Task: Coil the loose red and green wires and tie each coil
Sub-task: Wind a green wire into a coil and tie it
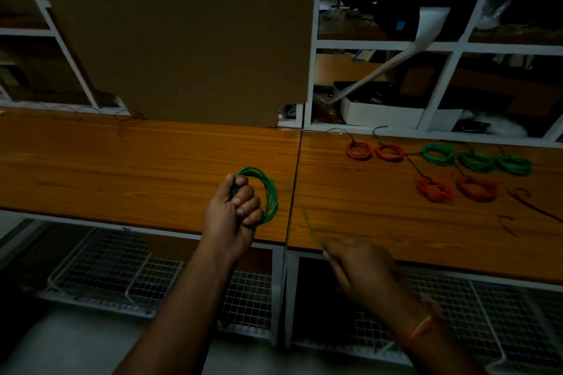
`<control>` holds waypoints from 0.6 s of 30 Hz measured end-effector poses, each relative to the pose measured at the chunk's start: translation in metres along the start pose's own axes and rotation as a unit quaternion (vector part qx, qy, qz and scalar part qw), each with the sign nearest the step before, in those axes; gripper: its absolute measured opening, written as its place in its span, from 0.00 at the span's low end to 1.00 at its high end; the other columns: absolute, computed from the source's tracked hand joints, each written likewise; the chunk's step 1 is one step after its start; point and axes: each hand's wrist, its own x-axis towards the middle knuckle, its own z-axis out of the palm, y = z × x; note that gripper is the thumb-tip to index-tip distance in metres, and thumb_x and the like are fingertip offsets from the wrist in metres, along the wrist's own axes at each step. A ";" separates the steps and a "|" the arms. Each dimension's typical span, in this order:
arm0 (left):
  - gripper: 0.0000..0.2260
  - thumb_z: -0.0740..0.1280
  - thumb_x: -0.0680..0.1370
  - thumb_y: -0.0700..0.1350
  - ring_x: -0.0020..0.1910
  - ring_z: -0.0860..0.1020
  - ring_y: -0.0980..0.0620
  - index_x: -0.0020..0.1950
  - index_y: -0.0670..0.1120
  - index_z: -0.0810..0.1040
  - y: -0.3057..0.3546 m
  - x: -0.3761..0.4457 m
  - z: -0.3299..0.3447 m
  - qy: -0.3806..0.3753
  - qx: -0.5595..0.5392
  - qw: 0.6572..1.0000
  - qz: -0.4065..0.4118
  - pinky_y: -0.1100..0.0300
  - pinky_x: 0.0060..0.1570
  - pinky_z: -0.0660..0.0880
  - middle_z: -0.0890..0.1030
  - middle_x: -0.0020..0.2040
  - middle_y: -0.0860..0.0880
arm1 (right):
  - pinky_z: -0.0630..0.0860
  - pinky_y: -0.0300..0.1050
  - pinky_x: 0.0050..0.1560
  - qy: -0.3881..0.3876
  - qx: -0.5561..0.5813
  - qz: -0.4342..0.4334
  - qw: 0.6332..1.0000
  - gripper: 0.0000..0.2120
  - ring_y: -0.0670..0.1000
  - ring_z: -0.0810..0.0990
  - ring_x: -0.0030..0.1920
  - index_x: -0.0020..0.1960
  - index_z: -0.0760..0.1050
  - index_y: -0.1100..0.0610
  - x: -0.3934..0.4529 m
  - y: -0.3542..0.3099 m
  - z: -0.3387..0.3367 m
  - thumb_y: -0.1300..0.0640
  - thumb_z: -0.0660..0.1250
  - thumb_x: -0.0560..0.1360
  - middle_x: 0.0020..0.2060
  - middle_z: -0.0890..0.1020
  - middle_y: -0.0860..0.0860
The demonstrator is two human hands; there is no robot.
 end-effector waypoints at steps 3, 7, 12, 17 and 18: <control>0.15 0.53 0.87 0.52 0.22 0.61 0.59 0.45 0.47 0.69 0.002 -0.001 -0.001 0.013 0.022 0.999 0.028 0.66 0.22 0.58 0.64 0.27 0.54 | 0.71 0.48 0.41 0.000 -0.023 -0.028 0.999 0.09 0.53 0.79 0.42 0.52 0.79 0.44 -0.010 -0.014 0.008 0.52 0.63 0.74 0.41 0.82 0.44; 0.14 0.53 0.87 0.52 0.29 0.72 0.54 0.49 0.45 0.70 -0.011 -0.008 0.001 -0.011 0.178 0.981 0.076 0.62 0.30 0.71 0.73 0.32 0.50 | 0.58 0.42 0.41 0.052 0.069 -0.125 0.988 0.05 0.48 0.68 0.38 0.52 0.72 0.47 0.001 -0.030 0.006 0.55 0.64 0.78 0.39 0.78 0.46; 0.14 0.51 0.87 0.48 0.33 0.80 0.50 0.51 0.41 0.69 -0.025 -0.023 0.008 -0.104 0.371 0.915 0.120 0.61 0.34 0.76 0.80 0.34 0.44 | 0.70 0.50 0.37 0.083 0.090 -0.159 0.980 0.16 0.54 0.70 0.37 0.47 0.77 0.55 0.020 -0.040 -0.024 0.49 0.56 0.85 0.39 0.79 0.51; 0.14 0.53 0.87 0.44 0.27 0.72 0.57 0.49 0.37 0.71 -0.028 -0.030 0.011 -0.122 0.452 0.872 0.147 0.64 0.28 0.69 0.74 0.30 0.54 | 0.68 0.46 0.38 0.087 0.093 -0.163 0.978 0.12 0.49 0.69 0.37 0.47 0.77 0.53 0.034 -0.047 -0.049 0.48 0.60 0.84 0.38 0.78 0.47; 0.14 0.53 0.88 0.45 0.25 0.70 0.55 0.49 0.38 0.71 -0.027 -0.030 0.009 -0.130 0.448 0.873 0.141 0.62 0.25 0.66 0.72 0.30 0.52 | 0.65 0.42 0.38 0.095 0.092 -0.164 0.978 0.11 0.48 0.68 0.37 0.46 0.77 0.52 0.037 -0.046 -0.052 0.48 0.62 0.83 0.38 0.78 0.47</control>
